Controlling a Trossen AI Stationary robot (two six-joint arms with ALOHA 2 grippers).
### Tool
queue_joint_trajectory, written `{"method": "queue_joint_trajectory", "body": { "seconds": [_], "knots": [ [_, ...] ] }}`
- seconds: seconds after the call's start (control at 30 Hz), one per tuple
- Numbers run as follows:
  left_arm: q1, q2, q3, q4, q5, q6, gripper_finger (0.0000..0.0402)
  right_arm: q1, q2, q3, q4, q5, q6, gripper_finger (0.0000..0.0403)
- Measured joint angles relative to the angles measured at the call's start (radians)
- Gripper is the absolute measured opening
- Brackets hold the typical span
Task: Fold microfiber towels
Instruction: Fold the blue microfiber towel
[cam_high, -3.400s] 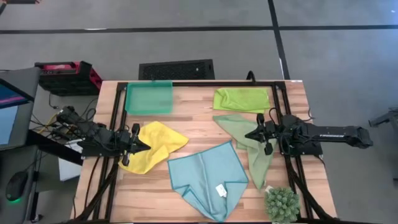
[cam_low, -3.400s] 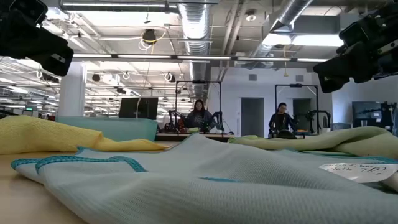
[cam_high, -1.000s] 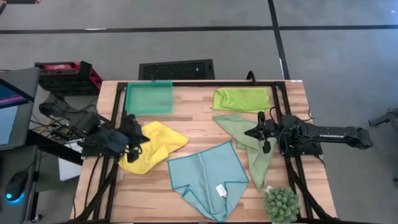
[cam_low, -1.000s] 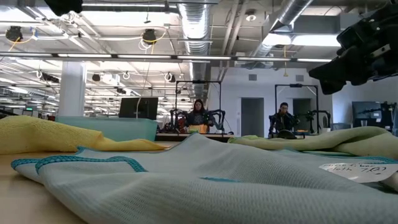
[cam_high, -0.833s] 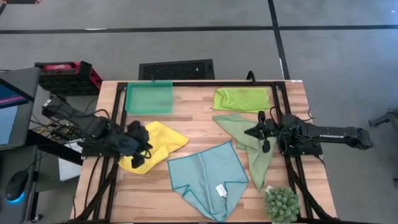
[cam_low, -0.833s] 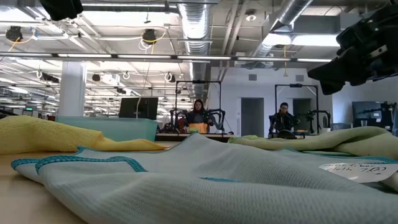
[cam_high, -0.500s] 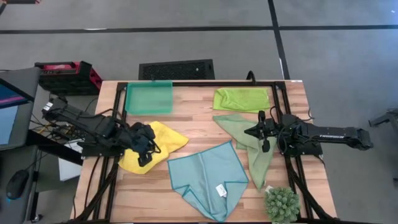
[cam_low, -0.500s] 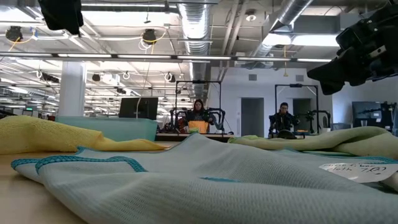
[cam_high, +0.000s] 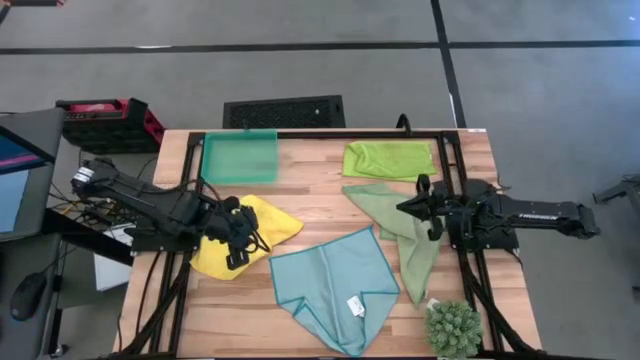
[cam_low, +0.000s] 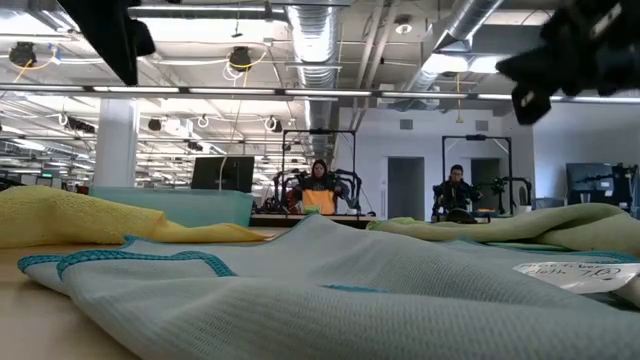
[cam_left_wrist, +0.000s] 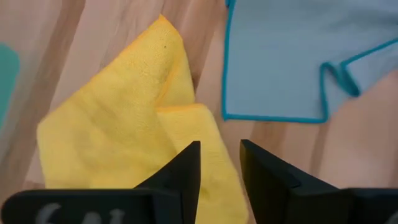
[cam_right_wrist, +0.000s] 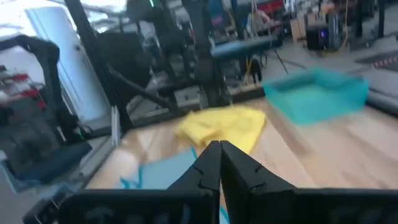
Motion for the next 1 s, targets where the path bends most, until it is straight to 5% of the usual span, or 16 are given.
{"method": "queue_joint_trajectory", "body": {
  "seconds": [0.37,0.67,1.0],
  "knots": [
    [0.039,0.255,0.0,0.052,0.107,0.129,0.0071,0.067,0.193,0.274,-0.223,0.006,-0.004,0.0013],
    [0.057,0.345,0.0,0.068,0.222,0.122,0.0055,0.084,0.342,0.486,-0.449,0.005,-0.005,0.0011],
    [0.049,0.35,0.0,0.228,0.191,0.188,0.0111,0.154,0.416,0.588,-0.505,0.033,-0.005,0.0012]
  ]
}}
